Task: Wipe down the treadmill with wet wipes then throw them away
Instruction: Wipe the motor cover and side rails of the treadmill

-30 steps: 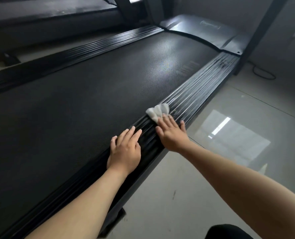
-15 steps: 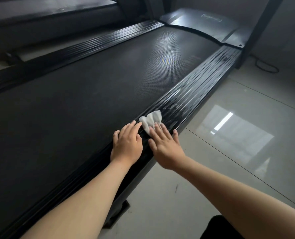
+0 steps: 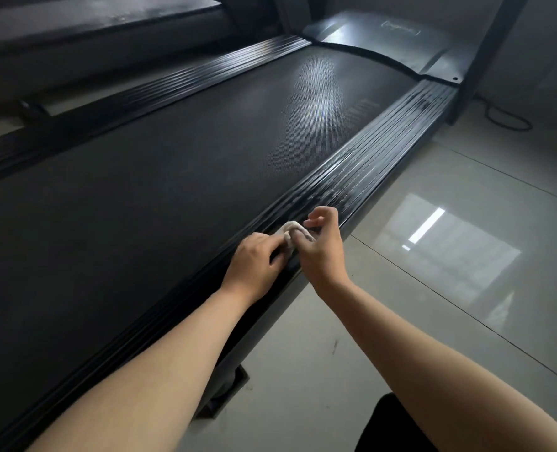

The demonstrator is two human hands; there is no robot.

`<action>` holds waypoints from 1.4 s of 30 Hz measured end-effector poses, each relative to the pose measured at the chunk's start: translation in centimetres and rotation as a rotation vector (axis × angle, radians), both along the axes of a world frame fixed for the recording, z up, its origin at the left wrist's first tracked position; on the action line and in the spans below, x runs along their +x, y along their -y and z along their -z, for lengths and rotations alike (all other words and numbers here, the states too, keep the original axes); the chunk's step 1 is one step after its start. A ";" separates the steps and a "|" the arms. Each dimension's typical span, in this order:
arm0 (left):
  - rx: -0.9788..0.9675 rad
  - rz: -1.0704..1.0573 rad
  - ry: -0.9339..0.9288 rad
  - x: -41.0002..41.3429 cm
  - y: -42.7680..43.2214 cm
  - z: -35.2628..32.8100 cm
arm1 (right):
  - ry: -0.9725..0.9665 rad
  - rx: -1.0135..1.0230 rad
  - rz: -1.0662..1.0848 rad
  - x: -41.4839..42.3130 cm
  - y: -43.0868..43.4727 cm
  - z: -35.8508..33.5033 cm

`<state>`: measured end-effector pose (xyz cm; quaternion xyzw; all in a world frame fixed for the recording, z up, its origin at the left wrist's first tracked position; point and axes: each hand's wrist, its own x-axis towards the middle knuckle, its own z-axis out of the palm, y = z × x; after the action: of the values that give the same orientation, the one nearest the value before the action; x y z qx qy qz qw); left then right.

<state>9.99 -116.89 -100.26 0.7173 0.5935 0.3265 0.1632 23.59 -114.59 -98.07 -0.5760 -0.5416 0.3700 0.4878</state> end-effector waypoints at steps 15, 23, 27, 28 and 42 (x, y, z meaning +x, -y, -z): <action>-0.207 -0.292 -0.197 -4.5 1.1 2.0 | 0.560 0.345 -0.201 1.3 -0.4 3.6; -0.210 -0.324 -0.189 -4.3 1.2 1.8 | 0.937 0.175 -0.488 0.4 -3.7 3.3; -0.212 -0.312 -0.170 -4.5 1.3 1.9 | 0.974 -0.088 -0.370 -0.8 -8.1 2.9; -0.211 -0.313 -0.169 -4.6 1.3 1.9 | 0.985 -0.086 -0.358 -1.4 -8.4 3.0; -0.322 -0.272 -0.145 -5.3 2.2 1.5 | 0.963 -0.108 -0.343 -3.0 -9.4 2.1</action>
<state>4.72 -119.09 -101.73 0.6172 0.7393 0.1941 0.1869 20.56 -105.22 -100.13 -0.6085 -0.7716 0.1649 0.0847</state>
